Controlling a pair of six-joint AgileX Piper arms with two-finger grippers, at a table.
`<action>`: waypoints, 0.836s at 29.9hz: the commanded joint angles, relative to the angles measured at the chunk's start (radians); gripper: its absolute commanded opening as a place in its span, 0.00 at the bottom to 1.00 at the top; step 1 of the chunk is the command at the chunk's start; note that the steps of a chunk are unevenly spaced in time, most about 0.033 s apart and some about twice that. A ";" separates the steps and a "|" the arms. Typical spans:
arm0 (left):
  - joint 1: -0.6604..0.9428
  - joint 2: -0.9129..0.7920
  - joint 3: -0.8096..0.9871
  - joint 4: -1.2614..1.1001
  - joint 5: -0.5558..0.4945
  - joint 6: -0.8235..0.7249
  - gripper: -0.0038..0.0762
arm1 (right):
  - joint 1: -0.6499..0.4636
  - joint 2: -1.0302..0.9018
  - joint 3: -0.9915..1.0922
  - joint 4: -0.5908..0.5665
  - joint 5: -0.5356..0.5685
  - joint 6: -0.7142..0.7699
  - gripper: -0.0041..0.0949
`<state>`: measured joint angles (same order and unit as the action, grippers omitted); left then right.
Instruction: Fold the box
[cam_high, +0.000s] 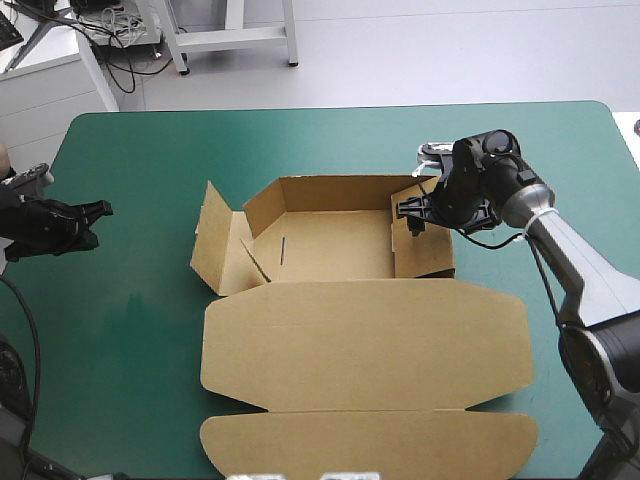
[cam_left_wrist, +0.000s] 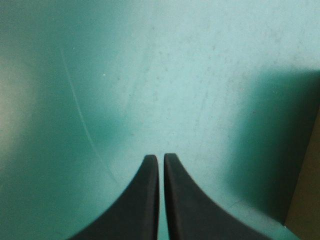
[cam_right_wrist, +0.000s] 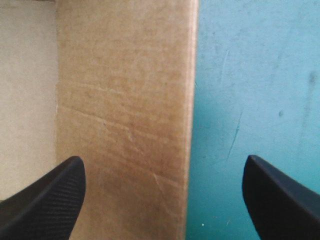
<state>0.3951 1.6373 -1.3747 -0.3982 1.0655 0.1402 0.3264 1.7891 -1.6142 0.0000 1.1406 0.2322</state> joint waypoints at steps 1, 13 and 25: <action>0.004 -0.046 -0.024 -0.068 -0.020 -0.005 0.07 | -0.002 -0.008 -0.024 -0.013 -0.018 0.001 0.81; 0.004 -0.046 -0.024 -0.091 -0.020 -0.005 0.07 | -0.002 0.030 -0.024 -0.013 0.062 0.001 0.29; 0.004 -0.046 -0.024 -0.096 -0.027 0.033 0.07 | -0.002 -0.023 -0.051 -0.013 0.113 -0.011 0.03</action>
<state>0.3951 1.6373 -1.3747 -0.4568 1.0646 0.1556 0.3264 1.8555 -1.6158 -0.0083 1.2066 0.2380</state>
